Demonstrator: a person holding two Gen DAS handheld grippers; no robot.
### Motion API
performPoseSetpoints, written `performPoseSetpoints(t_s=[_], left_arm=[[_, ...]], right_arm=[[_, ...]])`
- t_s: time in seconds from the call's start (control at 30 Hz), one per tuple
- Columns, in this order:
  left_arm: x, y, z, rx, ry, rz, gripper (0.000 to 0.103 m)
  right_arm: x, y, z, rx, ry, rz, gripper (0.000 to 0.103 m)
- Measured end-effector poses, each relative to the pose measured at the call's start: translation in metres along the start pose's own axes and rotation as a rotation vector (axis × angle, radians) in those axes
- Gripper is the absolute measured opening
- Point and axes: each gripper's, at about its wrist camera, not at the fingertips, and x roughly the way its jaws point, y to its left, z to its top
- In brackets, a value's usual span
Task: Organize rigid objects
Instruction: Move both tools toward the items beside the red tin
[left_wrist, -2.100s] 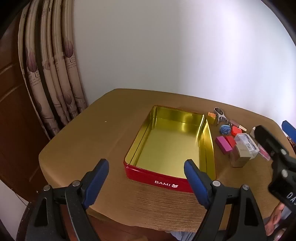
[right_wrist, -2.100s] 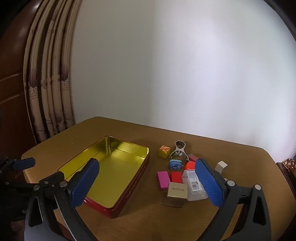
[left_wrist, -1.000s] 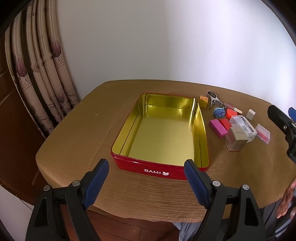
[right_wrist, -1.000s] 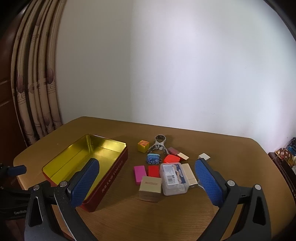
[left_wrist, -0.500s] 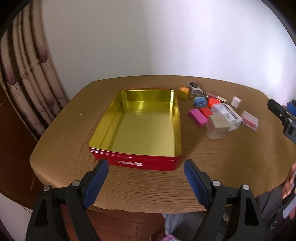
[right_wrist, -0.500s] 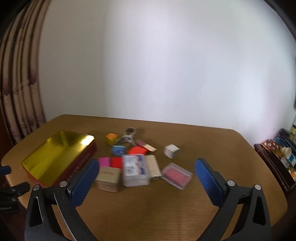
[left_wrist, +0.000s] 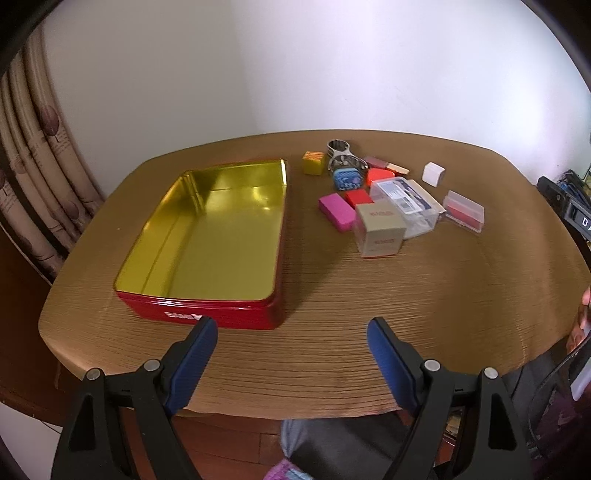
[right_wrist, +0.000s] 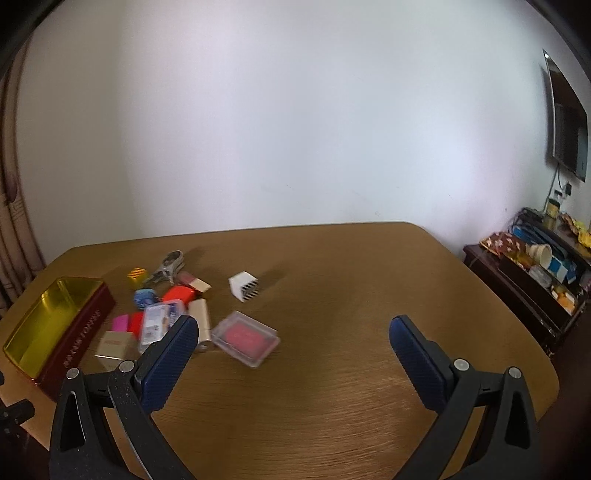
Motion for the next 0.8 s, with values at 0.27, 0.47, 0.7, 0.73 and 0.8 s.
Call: performPoseSetpoints(t_s=[0.27, 0.47, 0.7, 0.73, 0.8], left_arm=[[0.018, -0.026, 0.011, 0.034, 0.043, -0.009, 0.086], [0.044, -0.043, 0.029, 0.016, 0.106, -0.07, 0.086], [0.081, -0.051, 0.061, -0.057, 0.17, -0.086, 0.086], [0.085, -0.051, 0.065, -0.068, 0.177, -0.104, 0.086], [0.087, -0.052, 0.071, -0.073, 0.178, -0.131, 0.086]], right_arm=[[0.006, -0.019, -0.001, 0.0, 0.028, 0.0, 0.103], [0.012, -0.041, -0.005, 0.048, 0.059, -0.005, 0.103], [0.026, -0.06, -0.011, 0.106, 0.112, 0.019, 0.103], [0.027, -0.061, -0.011, 0.107, 0.114, 0.02, 0.103], [0.029, -0.062, -0.012, 0.108, 0.121, 0.022, 0.103]])
